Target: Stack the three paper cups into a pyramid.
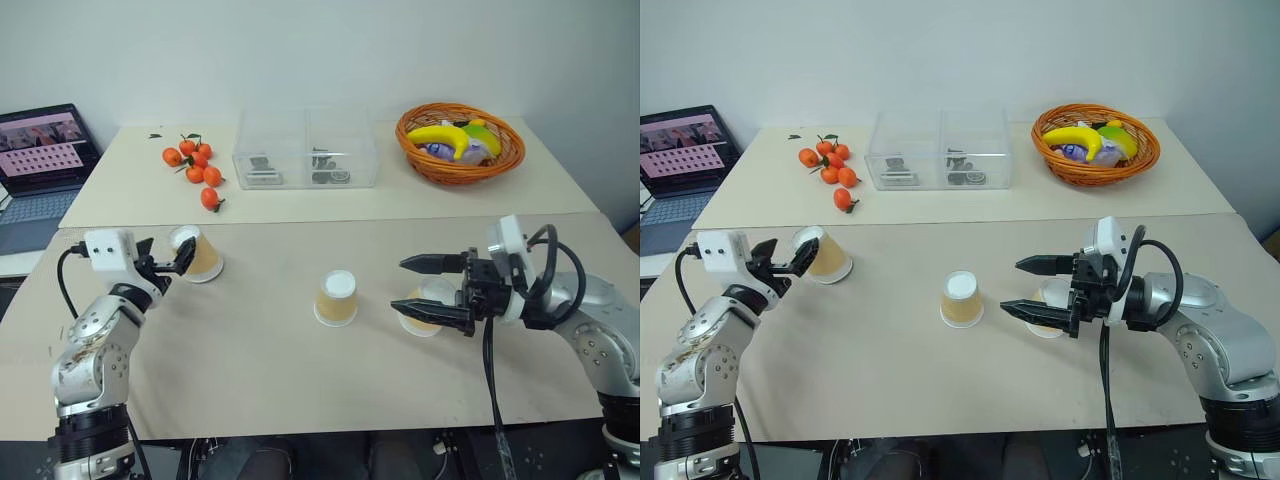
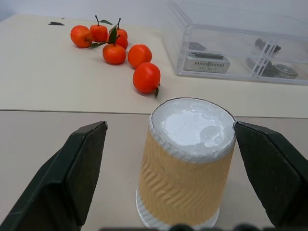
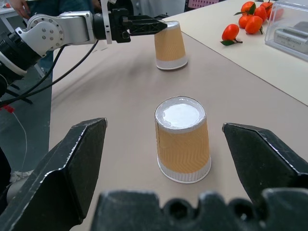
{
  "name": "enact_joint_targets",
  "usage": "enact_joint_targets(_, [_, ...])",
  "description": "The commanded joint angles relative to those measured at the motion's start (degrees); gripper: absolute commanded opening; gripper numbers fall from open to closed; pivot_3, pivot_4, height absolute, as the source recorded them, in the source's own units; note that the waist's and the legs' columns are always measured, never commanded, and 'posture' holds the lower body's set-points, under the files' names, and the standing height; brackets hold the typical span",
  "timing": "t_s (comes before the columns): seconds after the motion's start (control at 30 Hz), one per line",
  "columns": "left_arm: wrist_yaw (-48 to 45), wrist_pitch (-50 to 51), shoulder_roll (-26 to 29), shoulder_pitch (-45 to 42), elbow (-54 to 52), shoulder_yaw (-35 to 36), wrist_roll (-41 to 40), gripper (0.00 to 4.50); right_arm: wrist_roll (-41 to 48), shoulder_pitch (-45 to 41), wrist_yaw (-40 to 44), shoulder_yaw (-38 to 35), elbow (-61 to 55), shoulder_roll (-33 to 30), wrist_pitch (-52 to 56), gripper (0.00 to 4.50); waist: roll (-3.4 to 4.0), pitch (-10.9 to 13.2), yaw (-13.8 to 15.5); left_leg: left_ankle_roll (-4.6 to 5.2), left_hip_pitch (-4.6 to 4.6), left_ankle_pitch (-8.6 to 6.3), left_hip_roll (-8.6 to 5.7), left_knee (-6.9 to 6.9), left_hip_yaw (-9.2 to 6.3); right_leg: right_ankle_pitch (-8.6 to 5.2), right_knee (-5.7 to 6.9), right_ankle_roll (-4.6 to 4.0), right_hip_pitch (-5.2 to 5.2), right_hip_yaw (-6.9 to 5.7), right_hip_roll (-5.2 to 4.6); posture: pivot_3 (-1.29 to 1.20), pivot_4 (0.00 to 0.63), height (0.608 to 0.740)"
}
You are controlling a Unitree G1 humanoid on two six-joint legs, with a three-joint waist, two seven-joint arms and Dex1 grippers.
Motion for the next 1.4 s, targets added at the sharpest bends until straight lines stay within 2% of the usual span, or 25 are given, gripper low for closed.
enact_joint_targets(0.03, [0.1, -1.7, 0.0, 0.4, -0.7, 0.7, 0.1, 4.48, 0.8, -0.3, 0.0, -1.9, -1.1, -0.8, -0.3, 4.5, 0.0, 0.0, 0.0, 0.0, 0.0, 0.0, 0.0, 0.0, 0.0, 0.0, 0.0, 0.0, 0.0, 0.0, 0.0, 0.0, 0.15, 0.738])
enact_joint_targets(0.17, [0.3, -1.7, -0.1, 1.1, -2.3, 1.2, -0.2, 4.48, 0.5, -1.1, 0.4, -1.6, 0.0, -0.7, -0.5, 4.5, 0.0, 0.0, 0.0, 0.0, 0.0, 0.0, 0.0, 0.0, 0.0, 0.0, -0.01, 0.0, 0.0, 0.0, 0.0, 0.0, 0.15, 0.738])
enact_joint_targets(0.33, [-1.1, -1.6, 0.5, 5.0, -10.3, 2.0, -1.8, 4.48, 0.2, -1.5, 1.1, -1.3, 1.2, -0.7, -0.6, 4.5, 0.0, 0.0, -0.3, 0.0, -0.02, 0.0, 0.0, 0.0, 0.0, 0.0, -0.02, 0.0, -0.02, 0.0, 0.0, 0.0, 0.15, 0.738])
enact_joint_targets(0.57, [1.3, -2.3, -0.3, 5.1, -12.8, 5.1, -3.8, 4.48, -0.5, -1.2, 1.7, -0.6, 2.7, -0.5, -1.1, 4.5, 0.0, 0.0, -0.1, 0.0, -0.01, 0.0, 0.01, 0.0, 0.0, 0.01, 0.01, -0.01, -0.02, 0.0, 0.0, 0.0, 0.15, 0.738])
enact_joint_targets(0.97, [1.1, -2.9, -0.5, 3.5, -9.6, -0.9, -1.3, 4.48, 0.1, -0.9, 1.0, -1.2, 1.6, -0.1, -0.7, 4.5, -0.01, 0.0, 0.0, 0.0, -0.02, 0.0, 0.0, 0.0, 0.01, 0.01, 0.0, -0.01, -0.02, 0.0, 0.0, 0.0, 0.15, 0.738])
enact_joint_targets(1.4, [0.6, -5.8, -0.3, 1.2, -2.9, -1.0, 0.7, 4.48, 0.6, 0.6, -0.4, -2.2, 0.6, 0.0, -0.6, 4.5, -0.01, 0.0, -0.1, 0.0, -0.03, 0.0, 0.0, 0.0, 0.02, 0.01, -0.01, 0.0, -0.02, 0.0, 0.0, 0.0, 0.15, 0.738])
